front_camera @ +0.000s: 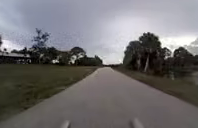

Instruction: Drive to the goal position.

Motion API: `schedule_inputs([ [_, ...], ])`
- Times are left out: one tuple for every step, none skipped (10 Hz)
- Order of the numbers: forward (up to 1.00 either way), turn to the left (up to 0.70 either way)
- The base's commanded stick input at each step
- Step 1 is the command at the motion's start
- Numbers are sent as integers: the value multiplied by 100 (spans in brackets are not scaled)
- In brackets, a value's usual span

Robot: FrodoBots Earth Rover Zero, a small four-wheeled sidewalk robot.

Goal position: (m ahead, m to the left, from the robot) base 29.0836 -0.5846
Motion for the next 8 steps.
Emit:
schedule_inputs([
  [100, 0],
  [100, 0],
  [100, 0],
  [100, 0],
  [100, 0],
  [100, 0],
  [100, 0],
  [100, 0],
])
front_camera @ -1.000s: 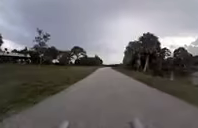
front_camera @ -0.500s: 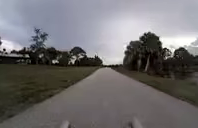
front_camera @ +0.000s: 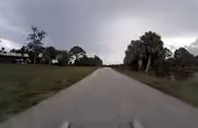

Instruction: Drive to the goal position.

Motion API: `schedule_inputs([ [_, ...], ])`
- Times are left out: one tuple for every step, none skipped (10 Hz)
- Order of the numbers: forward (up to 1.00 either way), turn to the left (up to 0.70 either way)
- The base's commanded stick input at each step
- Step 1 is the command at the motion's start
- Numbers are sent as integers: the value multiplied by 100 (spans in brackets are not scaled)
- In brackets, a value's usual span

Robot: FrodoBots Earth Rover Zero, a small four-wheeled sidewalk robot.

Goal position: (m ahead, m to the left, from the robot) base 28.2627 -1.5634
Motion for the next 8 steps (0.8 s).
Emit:
schedule_inputs([
  [100, 0],
  [100, 0],
  [100, 0],
  [100, 0],
  [100, 0],
  [100, 0],
  [100, 0],
  [100, 0],
])
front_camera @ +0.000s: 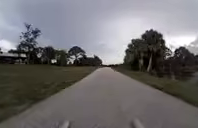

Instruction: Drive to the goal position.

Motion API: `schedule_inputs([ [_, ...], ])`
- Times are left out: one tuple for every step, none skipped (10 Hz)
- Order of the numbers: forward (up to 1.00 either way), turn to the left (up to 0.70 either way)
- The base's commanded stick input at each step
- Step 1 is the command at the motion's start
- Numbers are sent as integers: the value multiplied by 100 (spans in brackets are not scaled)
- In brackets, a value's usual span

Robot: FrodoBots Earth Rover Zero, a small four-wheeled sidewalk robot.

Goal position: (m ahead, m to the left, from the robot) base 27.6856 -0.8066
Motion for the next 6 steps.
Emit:
schedule_inputs([
  [100, 0],
  [100, 0],
  [100, 0],
  [100, 0],
  [100, 0],
  [100, 0],
])
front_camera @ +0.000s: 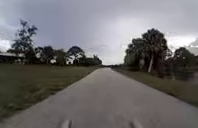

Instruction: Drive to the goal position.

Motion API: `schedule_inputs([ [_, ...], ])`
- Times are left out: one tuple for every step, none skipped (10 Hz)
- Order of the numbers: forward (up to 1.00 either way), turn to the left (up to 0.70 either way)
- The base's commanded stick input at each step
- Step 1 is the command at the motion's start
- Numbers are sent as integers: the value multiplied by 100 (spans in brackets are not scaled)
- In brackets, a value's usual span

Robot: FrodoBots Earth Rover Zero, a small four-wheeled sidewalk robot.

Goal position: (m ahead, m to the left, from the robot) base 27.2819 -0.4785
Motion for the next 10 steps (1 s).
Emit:
schedule_inputs([
  [100, 0],
  [100, 0],
  [100, 0],
  [100, 0],
  [100, 0],
  [100, 0],
  [100, 0],
  [100, 0],
  [100, 0],
  [100, 0],
])
